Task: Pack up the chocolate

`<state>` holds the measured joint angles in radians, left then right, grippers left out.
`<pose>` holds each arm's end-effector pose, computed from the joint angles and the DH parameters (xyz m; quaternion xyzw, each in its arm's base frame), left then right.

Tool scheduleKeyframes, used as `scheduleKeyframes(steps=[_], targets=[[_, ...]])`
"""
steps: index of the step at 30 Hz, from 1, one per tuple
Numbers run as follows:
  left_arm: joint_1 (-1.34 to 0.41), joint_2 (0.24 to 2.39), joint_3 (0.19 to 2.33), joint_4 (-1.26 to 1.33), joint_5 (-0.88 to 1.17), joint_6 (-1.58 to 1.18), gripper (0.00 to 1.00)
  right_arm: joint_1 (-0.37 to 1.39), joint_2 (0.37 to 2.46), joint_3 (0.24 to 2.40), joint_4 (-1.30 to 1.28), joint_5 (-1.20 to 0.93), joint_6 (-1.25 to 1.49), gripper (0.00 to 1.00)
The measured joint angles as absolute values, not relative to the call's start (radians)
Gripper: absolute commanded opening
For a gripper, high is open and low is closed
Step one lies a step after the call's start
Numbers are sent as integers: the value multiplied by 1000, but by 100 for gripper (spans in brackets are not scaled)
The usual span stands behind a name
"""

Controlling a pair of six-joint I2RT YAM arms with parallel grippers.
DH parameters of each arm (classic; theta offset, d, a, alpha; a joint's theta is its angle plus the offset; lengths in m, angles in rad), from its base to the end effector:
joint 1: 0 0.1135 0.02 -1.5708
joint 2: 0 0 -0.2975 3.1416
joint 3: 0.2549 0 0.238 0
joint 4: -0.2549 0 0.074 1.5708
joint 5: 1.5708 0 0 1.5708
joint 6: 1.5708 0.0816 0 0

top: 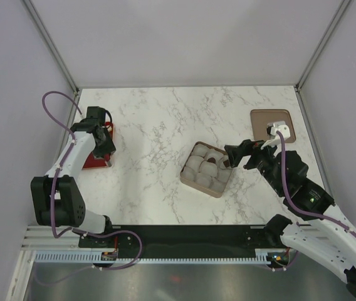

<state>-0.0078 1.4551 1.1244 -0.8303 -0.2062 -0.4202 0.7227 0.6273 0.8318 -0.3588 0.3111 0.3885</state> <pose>0.2844 0.0145 0.2499 -0.2199 0.9490 0.0555 0.2192 0.1233 0.0754 0.3703 -0.0254 0.7566 0.2390 0.6080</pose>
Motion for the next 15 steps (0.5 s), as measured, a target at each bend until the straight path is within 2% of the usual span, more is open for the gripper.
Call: scheduleKeyframes(steps=[15], targets=[[-8, 1295, 1161, -916, -233, -415, 41, 723, 648, 831, -359, 295, 393, 95]])
